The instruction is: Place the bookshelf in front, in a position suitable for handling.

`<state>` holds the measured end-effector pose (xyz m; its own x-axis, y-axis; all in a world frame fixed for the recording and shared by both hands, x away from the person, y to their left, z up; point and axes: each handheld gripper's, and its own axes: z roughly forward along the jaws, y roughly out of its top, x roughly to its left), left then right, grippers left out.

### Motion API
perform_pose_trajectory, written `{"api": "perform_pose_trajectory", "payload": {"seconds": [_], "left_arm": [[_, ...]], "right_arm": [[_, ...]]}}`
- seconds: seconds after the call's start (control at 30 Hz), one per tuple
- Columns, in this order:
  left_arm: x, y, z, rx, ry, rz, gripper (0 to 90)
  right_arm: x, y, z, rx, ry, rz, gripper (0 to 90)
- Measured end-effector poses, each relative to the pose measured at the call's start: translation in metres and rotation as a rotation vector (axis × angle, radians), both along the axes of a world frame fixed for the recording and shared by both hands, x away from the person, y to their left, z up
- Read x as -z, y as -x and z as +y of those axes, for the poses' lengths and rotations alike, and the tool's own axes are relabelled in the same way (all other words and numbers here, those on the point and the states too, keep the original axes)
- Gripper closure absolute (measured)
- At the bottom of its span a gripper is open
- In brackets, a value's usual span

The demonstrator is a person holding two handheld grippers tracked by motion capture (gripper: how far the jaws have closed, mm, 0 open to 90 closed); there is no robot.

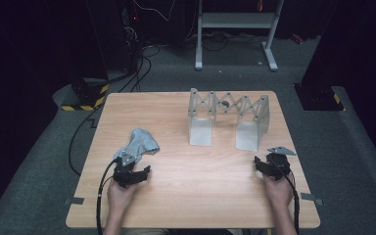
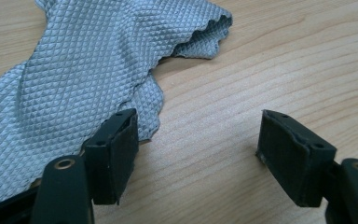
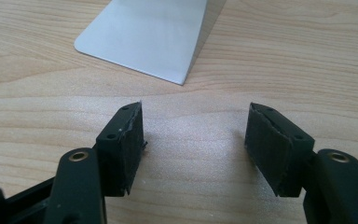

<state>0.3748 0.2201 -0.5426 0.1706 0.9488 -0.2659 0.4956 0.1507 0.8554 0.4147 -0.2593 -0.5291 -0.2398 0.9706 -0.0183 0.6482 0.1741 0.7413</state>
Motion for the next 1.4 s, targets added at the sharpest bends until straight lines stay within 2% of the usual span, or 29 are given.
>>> {"api": "perform_pose_trajectory", "payload": {"seconds": [0.63,0.67,0.7,0.73,0.77,0.8,0.87,0.9,0.97,1.03,1.07,1.1,1.13,1.2,1.23,1.33,1.4], "left_arm": [[-0.001,-0.002,0.003,0.018,-0.006,0.01,28.4],[-0.001,-0.003,0.003,0.018,-0.009,0.014,29.2],[-0.002,-0.003,0.004,0.019,-0.014,0.022,30.8],[-0.002,-0.004,0.004,0.011,-0.011,0.018,30.8],[-0.003,-0.004,0.004,0.004,-0.012,0.014,32.7],[-0.003,-0.004,0.005,-0.004,-0.021,0.009,32.7],[-0.006,-0.003,0.006,-0.015,-0.012,-0.006,33.2],[-0.007,-0.003,0.006,-0.022,-0.005,-0.017,33.9],[-0.01,-0.003,0.006,-0.03,0.014,-0.036,34.5],[-0.014,-0.003,0.007,-0.029,0.025,-0.034,34.8],[-0.016,-0.002,0.007,-0.025,0.018,-0.034,34.9],[-0.019,-0.003,0.005,-0.027,0.03,-0.045,34.9],[-0.021,-0.003,0.005,-0.015,0.026,-0.042,34.9],[-0.026,-0.006,0.001,-0.008,0.031,-0.063,35.1],[-0.029,-0.008,-0.001,0.004,0.02,-0.064,35.9],[-0.035,-0.014,-0.008,0.037,0.022,-0.059,37.4],[-0.039,-0.017,-0.014,0.063,0.007,-0.065,37.6]], "right_arm": [[0.0,0.0,0.0,-0.007,0.003,0.0,37.9],[0.0,0.0,0.0,-0.005,0.001,0.002,38.2],[0.0,0.0,0.0,-0.007,-0.001,-0.004,44.4],[0.0,0.0,0.0,-0.007,-0.001,-0.004,44.4],[-0.001,0.001,-0.002,-0.012,-0.034,-0.006,48.4],[-0.001,0.001,-0.002,-0.012,-0.034,-0.006,48.4],[-0.001,0.001,-0.006,-0.008,-0.08,-0.001,51.5],[-0.001,0.001,-0.007,-0.009,-0.088,-0.001,52.4],[-0.001,0.0,-0.007,-0.017,-0.098,-0.002,53.7],[-0.001,0.001,-0.006,-0.02,-0.093,-0.008,53.6],[-0.001,0.001,-0.006,-0.025,-0.093,-0.011,54.1],[-0.002,0.002,-0.005,-0.029,-0.093,-0.015,53.8],[-0.002,0.002,-0.005,-0.029,-0.093,-0.015,53.8],[-0.003,0.002,-0.003,-0.031,-0.09,-0.035,53.5],[-0.004,0.002,-0.003,-0.03,-0.09,-0.041,53.4],[-0.008,0.0,-0.004,-0.028,-0.108,-0.055,53.7],[-0.011,-0.001,-0.003,-0.033,-0.096,-0.075,53.8]]}}
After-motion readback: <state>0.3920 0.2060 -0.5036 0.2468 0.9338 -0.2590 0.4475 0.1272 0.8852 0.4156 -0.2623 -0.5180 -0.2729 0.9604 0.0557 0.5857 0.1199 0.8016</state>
